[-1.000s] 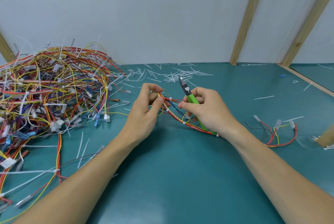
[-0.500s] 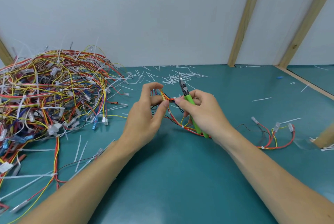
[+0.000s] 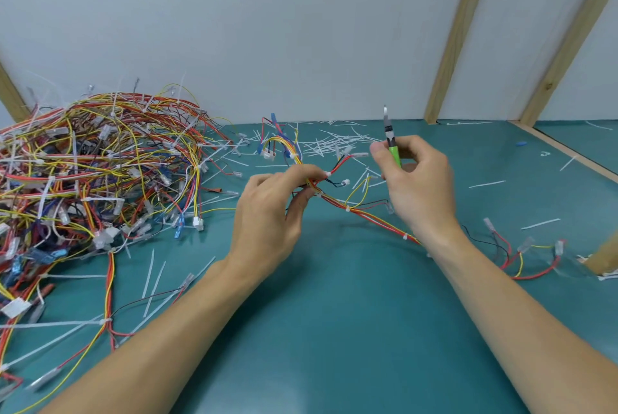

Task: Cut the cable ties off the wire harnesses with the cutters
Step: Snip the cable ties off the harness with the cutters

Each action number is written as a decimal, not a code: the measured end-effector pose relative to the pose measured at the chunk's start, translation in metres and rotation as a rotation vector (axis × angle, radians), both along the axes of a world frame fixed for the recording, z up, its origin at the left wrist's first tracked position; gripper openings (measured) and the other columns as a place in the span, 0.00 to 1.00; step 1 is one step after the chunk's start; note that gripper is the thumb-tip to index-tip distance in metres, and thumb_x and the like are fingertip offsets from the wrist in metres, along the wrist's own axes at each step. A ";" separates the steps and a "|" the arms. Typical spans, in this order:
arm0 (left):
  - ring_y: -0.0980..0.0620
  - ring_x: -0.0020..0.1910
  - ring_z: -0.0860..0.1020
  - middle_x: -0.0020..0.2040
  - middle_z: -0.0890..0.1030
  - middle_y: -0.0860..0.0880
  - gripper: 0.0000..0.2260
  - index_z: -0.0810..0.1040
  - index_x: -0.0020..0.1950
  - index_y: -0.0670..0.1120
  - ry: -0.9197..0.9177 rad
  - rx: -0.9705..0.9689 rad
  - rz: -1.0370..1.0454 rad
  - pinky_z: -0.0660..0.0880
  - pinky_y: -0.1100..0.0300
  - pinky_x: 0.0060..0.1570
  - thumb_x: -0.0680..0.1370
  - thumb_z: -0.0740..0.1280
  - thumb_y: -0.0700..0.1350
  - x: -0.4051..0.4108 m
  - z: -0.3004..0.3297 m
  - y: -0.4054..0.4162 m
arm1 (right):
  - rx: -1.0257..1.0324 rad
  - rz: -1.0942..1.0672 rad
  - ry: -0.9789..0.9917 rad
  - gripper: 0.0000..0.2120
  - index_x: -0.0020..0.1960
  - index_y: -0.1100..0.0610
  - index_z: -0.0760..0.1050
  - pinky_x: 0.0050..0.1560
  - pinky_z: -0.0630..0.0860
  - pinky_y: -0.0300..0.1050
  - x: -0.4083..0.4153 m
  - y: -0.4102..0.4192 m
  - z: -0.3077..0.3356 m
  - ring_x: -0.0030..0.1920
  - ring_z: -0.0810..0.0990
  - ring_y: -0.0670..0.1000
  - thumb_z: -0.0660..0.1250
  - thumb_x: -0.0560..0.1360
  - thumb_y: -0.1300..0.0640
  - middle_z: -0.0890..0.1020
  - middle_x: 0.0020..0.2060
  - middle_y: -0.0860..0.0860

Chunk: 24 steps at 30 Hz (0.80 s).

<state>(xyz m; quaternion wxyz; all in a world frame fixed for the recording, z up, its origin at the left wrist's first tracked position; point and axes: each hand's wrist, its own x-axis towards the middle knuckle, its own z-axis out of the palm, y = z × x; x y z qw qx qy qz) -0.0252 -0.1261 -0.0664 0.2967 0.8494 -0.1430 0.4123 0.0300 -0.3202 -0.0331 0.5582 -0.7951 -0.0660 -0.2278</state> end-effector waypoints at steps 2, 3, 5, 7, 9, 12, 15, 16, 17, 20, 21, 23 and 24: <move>0.61 0.51 0.79 0.53 0.84 0.60 0.11 0.82 0.59 0.51 -0.040 0.054 -0.014 0.68 0.62 0.55 0.79 0.70 0.40 0.003 -0.002 0.002 | -0.044 -0.010 -0.071 0.08 0.47 0.49 0.81 0.48 0.80 0.53 0.000 -0.005 0.002 0.41 0.82 0.48 0.72 0.77 0.44 0.84 0.38 0.41; 0.60 0.52 0.80 0.55 0.84 0.61 0.11 0.82 0.59 0.51 -0.036 0.064 -0.022 0.68 0.62 0.56 0.79 0.70 0.39 0.004 -0.002 0.004 | -0.040 0.038 -0.121 0.07 0.46 0.49 0.81 0.45 0.80 0.51 -0.002 -0.006 0.003 0.40 0.83 0.49 0.73 0.77 0.47 0.84 0.37 0.41; 0.60 0.54 0.80 0.58 0.83 0.62 0.11 0.82 0.59 0.51 -0.030 0.086 -0.009 0.68 0.61 0.56 0.78 0.71 0.39 0.004 -0.002 0.006 | -0.058 0.221 -0.157 0.04 0.44 0.47 0.80 0.40 0.80 0.48 -0.008 -0.005 0.007 0.37 0.83 0.50 0.73 0.76 0.49 0.83 0.36 0.43; 0.59 0.55 0.80 0.58 0.83 0.61 0.11 0.82 0.59 0.51 -0.009 0.100 0.034 0.69 0.59 0.56 0.78 0.71 0.39 0.004 -0.002 0.008 | -0.159 0.456 -0.057 0.04 0.43 0.47 0.80 0.41 0.81 0.52 -0.016 0.003 0.006 0.37 0.82 0.55 0.73 0.75 0.48 0.83 0.36 0.48; 0.56 0.54 0.82 0.55 0.84 0.59 0.10 0.81 0.58 0.51 0.050 -0.019 0.056 0.72 0.54 0.58 0.79 0.69 0.41 0.006 -0.002 0.012 | -0.318 0.593 0.075 0.06 0.43 0.49 0.80 0.46 0.81 0.58 -0.025 0.013 0.002 0.38 0.82 0.60 0.74 0.75 0.48 0.82 0.37 0.53; 0.57 0.51 0.82 0.50 0.84 0.57 0.09 0.80 0.58 0.50 0.102 -0.346 0.077 0.77 0.51 0.57 0.79 0.68 0.40 0.010 -0.001 0.027 | -0.455 0.622 0.154 0.07 0.44 0.50 0.80 0.51 0.79 0.56 -0.028 0.020 -0.003 0.41 0.82 0.57 0.74 0.77 0.49 0.83 0.38 0.51; 0.56 0.49 0.83 0.48 0.84 0.54 0.07 0.80 0.57 0.46 0.133 -0.592 0.077 0.78 0.54 0.54 0.80 0.68 0.38 0.013 0.003 0.040 | -0.717 0.579 0.135 0.10 0.48 0.45 0.79 0.52 0.78 0.52 -0.030 0.017 -0.004 0.46 0.80 0.49 0.73 0.74 0.40 0.82 0.40 0.41; 0.55 0.49 0.84 0.47 0.85 0.53 0.07 0.80 0.57 0.46 0.148 -0.657 0.071 0.77 0.55 0.51 0.81 0.66 0.38 0.014 0.004 0.042 | -0.861 0.547 0.111 0.12 0.50 0.43 0.79 0.52 0.77 0.50 -0.031 0.017 -0.005 0.47 0.79 0.47 0.72 0.73 0.37 0.81 0.41 0.38; 0.55 0.47 0.84 0.47 0.85 0.55 0.08 0.80 0.58 0.46 0.164 -0.718 0.062 0.76 0.57 0.49 0.82 0.64 0.38 0.015 0.005 0.042 | -0.984 0.520 0.086 0.14 0.52 0.41 0.78 0.52 0.77 0.49 -0.033 0.019 -0.007 0.50 0.79 0.47 0.70 0.72 0.35 0.82 0.44 0.38; 0.53 0.46 0.86 0.52 0.85 0.57 0.14 0.80 0.60 0.45 0.223 -0.849 -0.017 0.74 0.60 0.39 0.84 0.56 0.37 0.018 0.007 0.040 | -1.072 0.517 0.029 0.17 0.55 0.42 0.77 0.50 0.74 0.46 -0.034 0.023 -0.014 0.55 0.77 0.45 0.70 0.71 0.34 0.80 0.50 0.38; 0.52 0.46 0.86 0.54 0.85 0.55 0.15 0.80 0.61 0.45 0.237 -0.847 -0.049 0.73 0.62 0.36 0.84 0.55 0.37 0.019 0.008 0.039 | -1.058 0.525 0.017 0.19 0.56 0.42 0.77 0.51 0.74 0.46 -0.034 0.023 -0.015 0.56 0.76 0.43 0.70 0.71 0.33 0.79 0.51 0.38; 0.52 0.46 0.86 0.52 0.85 0.48 0.14 0.78 0.63 0.44 0.264 -0.791 -0.101 0.74 0.63 0.35 0.84 0.55 0.36 0.017 0.008 0.032 | -0.996 0.516 0.015 0.21 0.56 0.41 0.77 0.53 0.75 0.47 -0.033 0.023 -0.014 0.56 0.76 0.42 0.70 0.70 0.30 0.79 0.51 0.36; 0.52 0.47 0.86 0.49 0.84 0.43 0.13 0.77 0.64 0.44 0.278 -0.755 -0.120 0.75 0.61 0.37 0.84 0.56 0.36 0.015 0.008 0.029 | -0.933 0.485 0.012 0.21 0.54 0.41 0.78 0.52 0.76 0.47 -0.033 0.023 -0.013 0.54 0.77 0.41 0.70 0.69 0.29 0.79 0.49 0.36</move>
